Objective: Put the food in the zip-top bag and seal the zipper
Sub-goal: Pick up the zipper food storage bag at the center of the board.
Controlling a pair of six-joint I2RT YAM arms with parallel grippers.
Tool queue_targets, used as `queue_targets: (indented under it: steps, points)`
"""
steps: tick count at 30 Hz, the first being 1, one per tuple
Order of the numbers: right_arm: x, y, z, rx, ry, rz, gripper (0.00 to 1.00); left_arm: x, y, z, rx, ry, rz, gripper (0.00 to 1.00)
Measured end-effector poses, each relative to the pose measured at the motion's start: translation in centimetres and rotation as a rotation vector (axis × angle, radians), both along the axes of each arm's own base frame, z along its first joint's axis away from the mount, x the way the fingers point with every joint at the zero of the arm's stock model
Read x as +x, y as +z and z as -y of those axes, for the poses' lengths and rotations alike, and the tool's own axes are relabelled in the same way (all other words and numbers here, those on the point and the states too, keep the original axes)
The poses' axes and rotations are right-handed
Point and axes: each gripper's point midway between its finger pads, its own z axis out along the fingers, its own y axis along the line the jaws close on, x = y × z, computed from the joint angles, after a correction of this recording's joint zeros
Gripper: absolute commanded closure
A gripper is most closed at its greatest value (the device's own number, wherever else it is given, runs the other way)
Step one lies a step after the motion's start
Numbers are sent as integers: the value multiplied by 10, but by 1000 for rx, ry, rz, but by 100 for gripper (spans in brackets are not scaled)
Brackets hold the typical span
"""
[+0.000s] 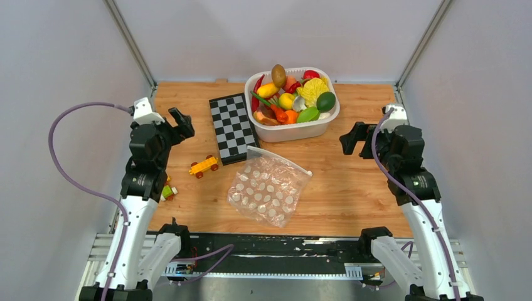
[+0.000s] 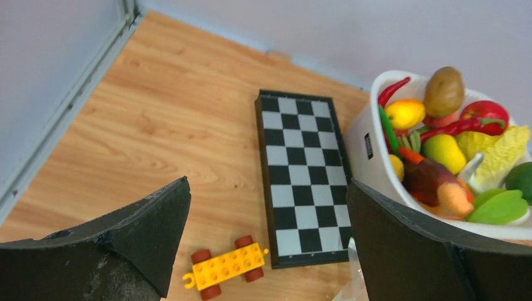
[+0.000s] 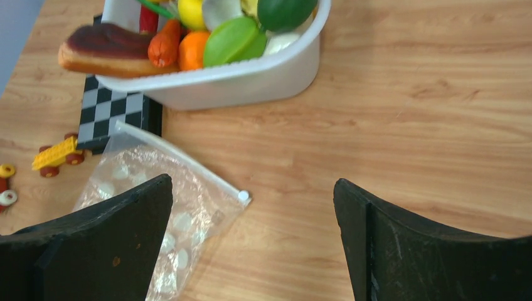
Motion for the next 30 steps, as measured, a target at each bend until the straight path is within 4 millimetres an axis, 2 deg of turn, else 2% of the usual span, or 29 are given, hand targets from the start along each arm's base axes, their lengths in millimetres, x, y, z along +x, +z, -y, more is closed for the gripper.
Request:
queue_targets:
  steps: [4,12,14,19,23,28,30]
  points:
    - [-6,-34,-15,53,64,-96,3,-5,-26,-1,-61,30,-51,0]
    - [-28,-86,-53,201,239,-249,8,-39,-57,25,-180,-99,-23,0]
    - [-33,-96,-59,234,265,-277,10,-49,-70,34,-210,-145,-22,0]
    - [-39,-121,-68,288,294,-343,15,-61,-106,61,-279,-283,-99,0]
    - [-41,-150,-72,330,288,-416,18,-72,-136,80,-335,-378,-191,0]
    - [-46,-195,-81,411,272,-552,25,-82,-146,91,-359,-442,-242,0]
    - [-47,-207,-84,435,269,-598,26,-83,-149,94,-363,-456,-258,0]
